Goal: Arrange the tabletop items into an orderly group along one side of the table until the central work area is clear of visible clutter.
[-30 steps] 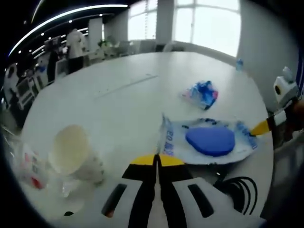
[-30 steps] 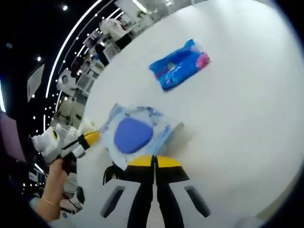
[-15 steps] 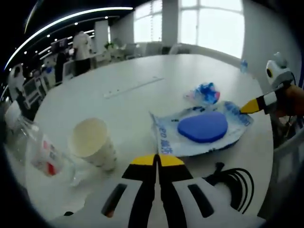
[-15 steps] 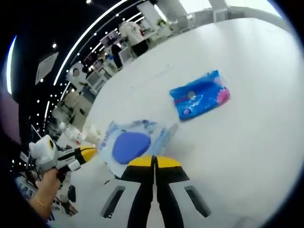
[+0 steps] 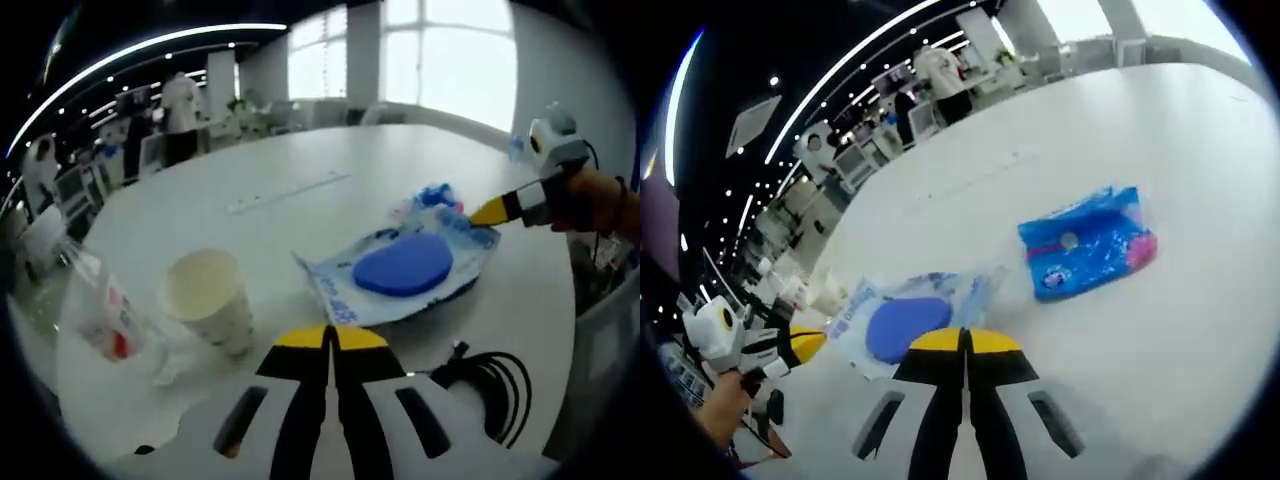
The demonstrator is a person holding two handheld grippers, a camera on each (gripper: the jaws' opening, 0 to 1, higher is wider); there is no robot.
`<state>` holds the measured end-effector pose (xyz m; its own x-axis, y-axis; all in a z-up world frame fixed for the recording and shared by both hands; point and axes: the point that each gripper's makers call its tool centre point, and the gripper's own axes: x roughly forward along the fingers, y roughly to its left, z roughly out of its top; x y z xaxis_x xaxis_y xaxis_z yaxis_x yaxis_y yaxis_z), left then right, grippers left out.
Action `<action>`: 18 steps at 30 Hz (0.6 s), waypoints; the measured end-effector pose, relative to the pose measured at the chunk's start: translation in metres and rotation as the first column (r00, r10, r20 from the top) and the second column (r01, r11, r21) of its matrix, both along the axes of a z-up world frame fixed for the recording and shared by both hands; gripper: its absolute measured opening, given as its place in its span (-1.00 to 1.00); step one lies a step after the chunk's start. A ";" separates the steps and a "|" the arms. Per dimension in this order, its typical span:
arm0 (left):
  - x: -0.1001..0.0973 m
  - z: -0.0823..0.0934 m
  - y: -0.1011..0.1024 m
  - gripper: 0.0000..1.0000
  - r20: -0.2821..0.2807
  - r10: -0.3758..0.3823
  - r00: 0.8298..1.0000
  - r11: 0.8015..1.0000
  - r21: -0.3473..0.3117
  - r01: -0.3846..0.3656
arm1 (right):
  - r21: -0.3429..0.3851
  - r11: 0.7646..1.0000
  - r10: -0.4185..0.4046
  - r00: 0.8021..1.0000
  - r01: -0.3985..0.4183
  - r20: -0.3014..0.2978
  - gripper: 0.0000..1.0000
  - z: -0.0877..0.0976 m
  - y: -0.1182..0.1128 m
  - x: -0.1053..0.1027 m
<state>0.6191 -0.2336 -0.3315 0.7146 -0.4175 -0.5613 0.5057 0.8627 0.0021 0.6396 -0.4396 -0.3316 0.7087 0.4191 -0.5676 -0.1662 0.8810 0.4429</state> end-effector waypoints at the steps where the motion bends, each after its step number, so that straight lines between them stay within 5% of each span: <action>1: 0.001 0.001 0.002 -1.00 0.011 0.015 1.000 1.000 0.001 -0.015 | -0.005 1.000 0.003 1.000 -0.003 0.006 -0.99 0.000 0.001 0.003; 7: 0.008 0.000 0.007 -1.00 0.029 0.082 0.996 0.996 -0.031 -0.082 | -0.072 0.995 0.076 0.992 -0.069 0.101 -0.99 0.003 0.010 0.031; 18: 0.021 -0.011 0.006 -1.00 0.041 0.198 0.979 0.976 -0.097 -0.194 | -0.141 0.987 0.103 0.985 -0.083 0.141 -0.99 -0.002 0.011 0.064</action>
